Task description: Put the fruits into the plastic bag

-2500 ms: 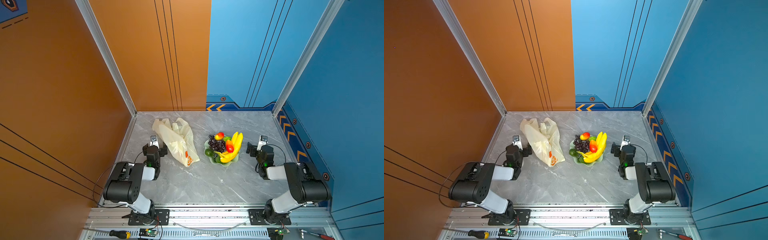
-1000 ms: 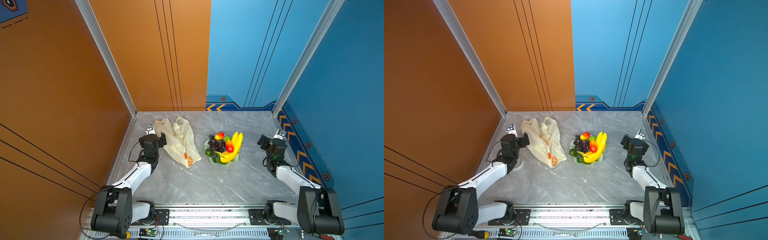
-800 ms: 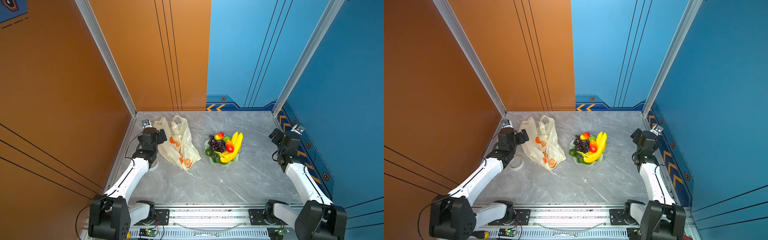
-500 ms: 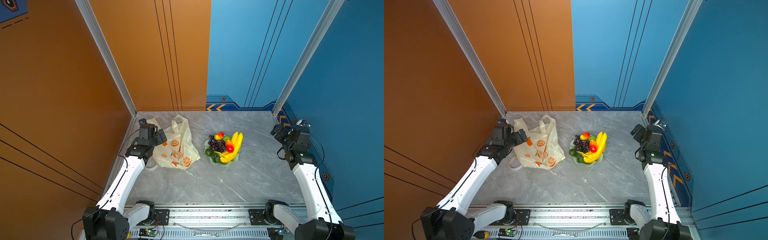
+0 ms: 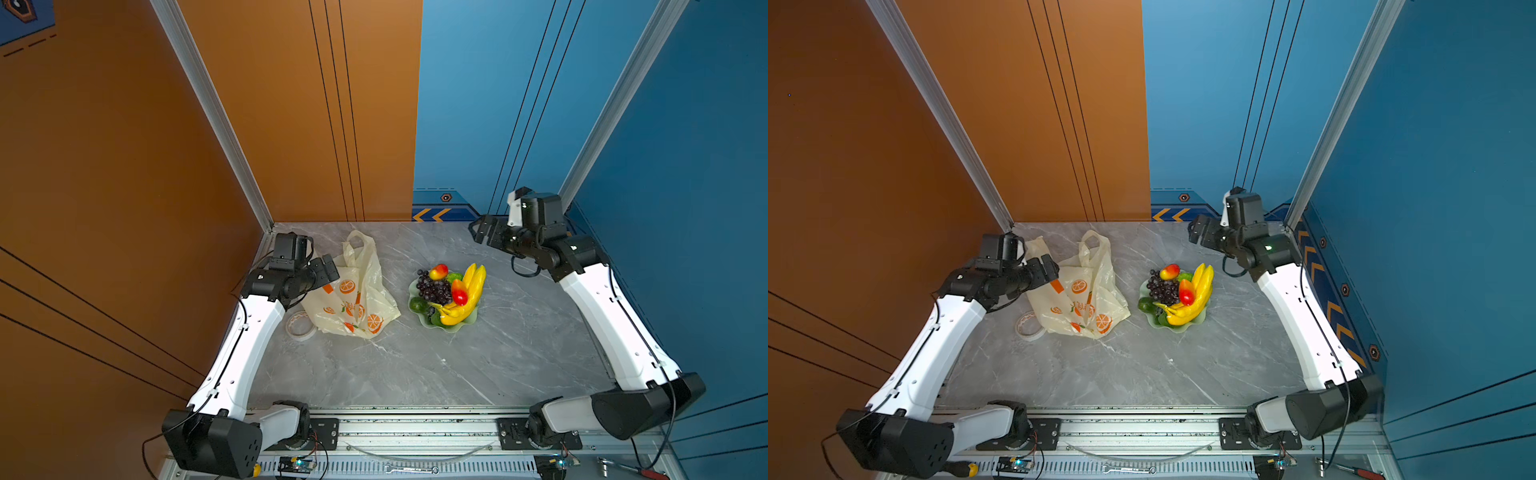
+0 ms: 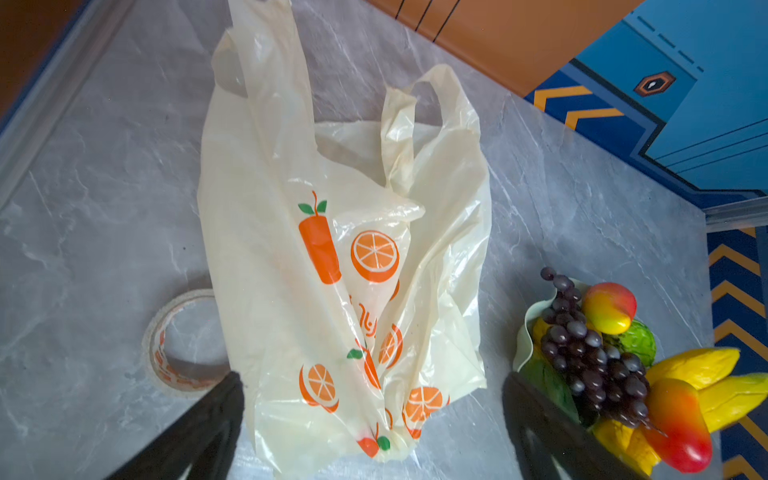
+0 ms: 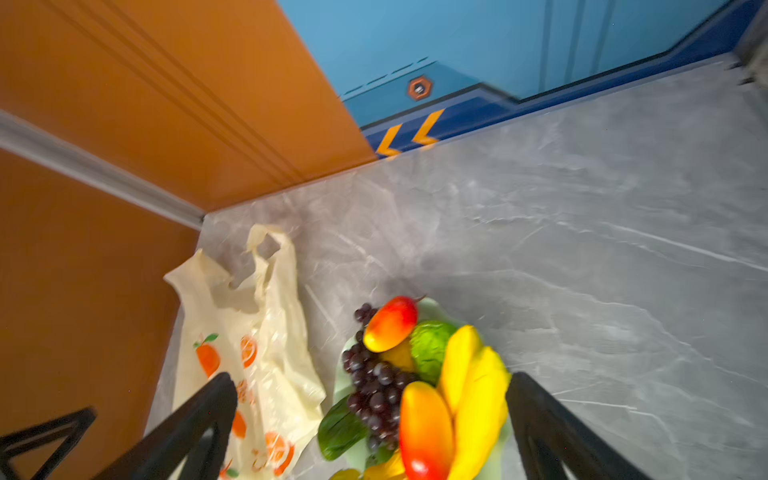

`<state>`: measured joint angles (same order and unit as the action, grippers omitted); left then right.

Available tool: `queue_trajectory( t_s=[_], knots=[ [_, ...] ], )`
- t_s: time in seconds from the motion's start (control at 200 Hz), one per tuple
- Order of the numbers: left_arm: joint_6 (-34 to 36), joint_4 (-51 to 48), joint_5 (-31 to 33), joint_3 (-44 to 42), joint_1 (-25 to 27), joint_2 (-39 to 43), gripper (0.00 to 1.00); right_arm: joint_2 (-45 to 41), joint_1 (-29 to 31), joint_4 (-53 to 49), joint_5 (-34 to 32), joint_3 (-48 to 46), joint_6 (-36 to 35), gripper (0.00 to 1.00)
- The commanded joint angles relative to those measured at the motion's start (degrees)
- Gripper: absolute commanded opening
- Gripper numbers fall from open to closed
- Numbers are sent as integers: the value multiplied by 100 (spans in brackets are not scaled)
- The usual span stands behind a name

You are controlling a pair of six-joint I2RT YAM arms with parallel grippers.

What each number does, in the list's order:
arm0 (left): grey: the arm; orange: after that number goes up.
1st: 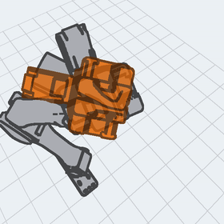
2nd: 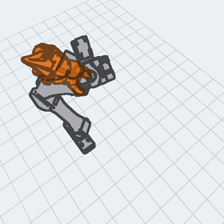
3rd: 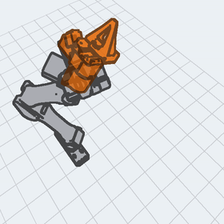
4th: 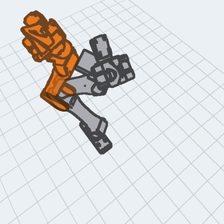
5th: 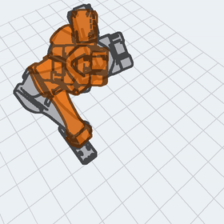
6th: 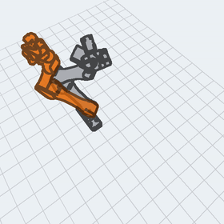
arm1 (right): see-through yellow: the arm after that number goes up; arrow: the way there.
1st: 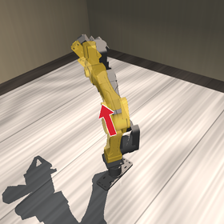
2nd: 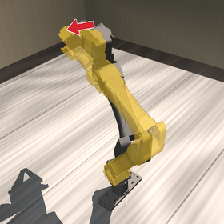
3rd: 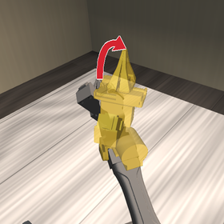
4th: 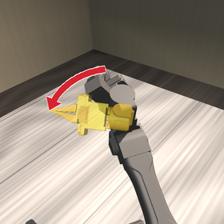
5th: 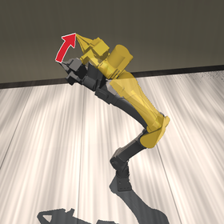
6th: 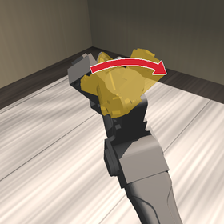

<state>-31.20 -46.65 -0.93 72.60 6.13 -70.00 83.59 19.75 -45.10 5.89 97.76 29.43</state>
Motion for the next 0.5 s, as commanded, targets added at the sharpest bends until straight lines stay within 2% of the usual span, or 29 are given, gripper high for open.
queue_trajectory(
  t_s=[0.0,0.265,0.496],
  knots=[
    [-234,-538,-285,165,-174,40,98,589,544,-682,328,565,5,100],
    [-562,-538,-532,-255,-373,308,98,2432,1512,-715,714,2034,46,100],
    [-884,-538,-693,-690,-446,781,98,3722,1854,-725,725,2896,108,100]
  ],
)
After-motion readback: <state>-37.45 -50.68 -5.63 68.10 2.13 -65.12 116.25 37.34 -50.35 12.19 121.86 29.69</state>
